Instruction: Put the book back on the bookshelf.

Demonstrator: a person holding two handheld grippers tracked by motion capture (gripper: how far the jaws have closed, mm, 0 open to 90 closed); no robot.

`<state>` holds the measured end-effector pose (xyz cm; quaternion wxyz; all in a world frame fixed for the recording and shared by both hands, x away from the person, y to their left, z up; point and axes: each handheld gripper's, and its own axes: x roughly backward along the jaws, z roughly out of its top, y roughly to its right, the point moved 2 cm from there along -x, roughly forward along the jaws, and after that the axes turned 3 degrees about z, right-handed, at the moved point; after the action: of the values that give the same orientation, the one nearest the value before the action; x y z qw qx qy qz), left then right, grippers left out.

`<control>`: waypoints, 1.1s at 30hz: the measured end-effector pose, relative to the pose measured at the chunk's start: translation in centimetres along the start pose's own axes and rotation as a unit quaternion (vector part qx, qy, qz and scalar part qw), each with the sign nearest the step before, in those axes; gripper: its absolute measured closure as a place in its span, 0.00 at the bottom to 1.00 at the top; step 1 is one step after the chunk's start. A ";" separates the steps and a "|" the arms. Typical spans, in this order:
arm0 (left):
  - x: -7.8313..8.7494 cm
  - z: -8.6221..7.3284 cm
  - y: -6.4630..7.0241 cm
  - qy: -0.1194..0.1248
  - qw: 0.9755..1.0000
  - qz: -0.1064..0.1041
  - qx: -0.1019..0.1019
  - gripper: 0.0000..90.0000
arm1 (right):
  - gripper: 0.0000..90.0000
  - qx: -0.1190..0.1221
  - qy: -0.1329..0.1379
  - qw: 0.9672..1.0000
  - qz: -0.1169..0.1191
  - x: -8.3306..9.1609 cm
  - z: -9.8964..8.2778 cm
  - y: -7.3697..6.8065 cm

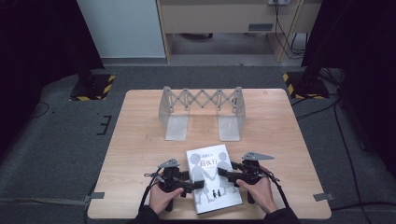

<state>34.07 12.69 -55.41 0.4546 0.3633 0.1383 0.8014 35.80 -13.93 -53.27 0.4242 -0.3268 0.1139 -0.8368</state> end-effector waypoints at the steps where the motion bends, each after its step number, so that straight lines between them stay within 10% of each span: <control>1: 0.0 0.0 0.0 -0.001 1.000 -0.006 0.003 0.12 | 0.41 0.006 0.001 1.000 0.004 -0.1 0.0 -0.1; 12: 0.1 0.4 0.2 -0.010 1.000 -0.011 0.006 0.13 | 0.44 0.020 0.006 1.000 0.014 -0.2 0.4 -0.6; 23: 1.3 1.8 1.3 0.044 0.999 -0.027 -0.009 0.32 | 0.51 0.040 0.061 0.996 0.055 0.2 1.5 -1.4; 33: 0.9 2.3 1.4 0.052 0.998 -0.027 -0.011 0.33 | 0.46 0.005 0.055 0.996 0.067 0.0 1.2 -0.4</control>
<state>34.52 12.42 -52.59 0.4720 0.3120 0.1626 0.8084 36.30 -13.54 -52.20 0.4745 -0.2699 0.1544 -0.8235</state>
